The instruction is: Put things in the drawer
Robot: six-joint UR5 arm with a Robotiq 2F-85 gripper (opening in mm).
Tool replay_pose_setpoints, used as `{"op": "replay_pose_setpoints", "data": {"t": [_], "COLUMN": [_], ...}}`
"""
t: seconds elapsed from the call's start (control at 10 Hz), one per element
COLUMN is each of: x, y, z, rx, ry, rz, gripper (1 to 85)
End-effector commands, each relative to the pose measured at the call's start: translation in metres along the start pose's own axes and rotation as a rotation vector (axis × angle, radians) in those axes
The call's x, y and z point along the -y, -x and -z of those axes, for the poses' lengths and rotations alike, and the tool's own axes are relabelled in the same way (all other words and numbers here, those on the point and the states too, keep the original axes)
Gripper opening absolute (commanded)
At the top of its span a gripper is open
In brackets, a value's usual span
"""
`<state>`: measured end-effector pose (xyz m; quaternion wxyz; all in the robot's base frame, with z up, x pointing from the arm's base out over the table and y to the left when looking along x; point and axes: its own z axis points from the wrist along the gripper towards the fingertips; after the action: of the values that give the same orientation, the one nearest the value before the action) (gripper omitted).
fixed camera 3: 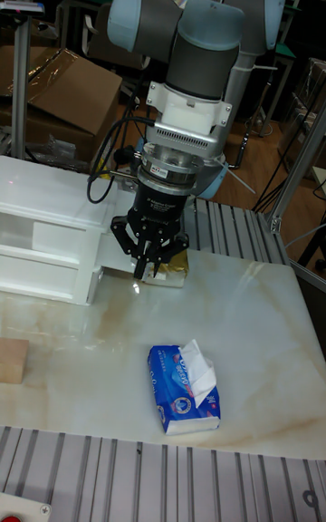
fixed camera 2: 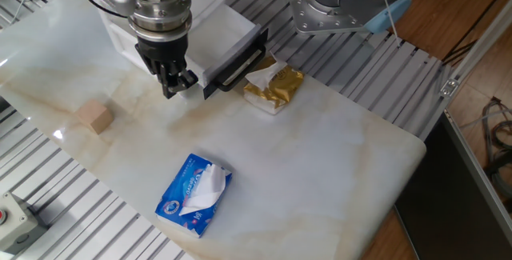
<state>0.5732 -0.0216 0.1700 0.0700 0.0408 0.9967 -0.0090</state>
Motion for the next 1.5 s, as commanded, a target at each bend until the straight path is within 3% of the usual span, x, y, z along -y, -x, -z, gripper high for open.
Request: {"op": "replay_pose_setpoints", "data": {"t": [0.0,0.2,0.3,0.4,0.8,1.0,1.2,1.4], "x": [-0.011,-0.013,-0.009,0.009,0.038,0.058,0.059,0.052], "y": [0.007,-0.012,-0.024,-0.015,0.007,0.019,0.026,0.021], "z": [0.002,0.002,0.002,-0.002,-0.019,-0.033,-0.045,-0.045], "rx": [0.026,-0.044,-0.099,-0.105,-0.087,-0.057,-0.039,-0.059], "ry": [0.044,0.056,0.054,0.042,0.059,0.034,0.03,0.059], "rz": [-0.023,0.058,0.075,0.085,0.131,0.169,0.181,0.171], "gripper": [1.0,1.0,1.0,1.0,1.0,1.0,1.0,1.0]}}
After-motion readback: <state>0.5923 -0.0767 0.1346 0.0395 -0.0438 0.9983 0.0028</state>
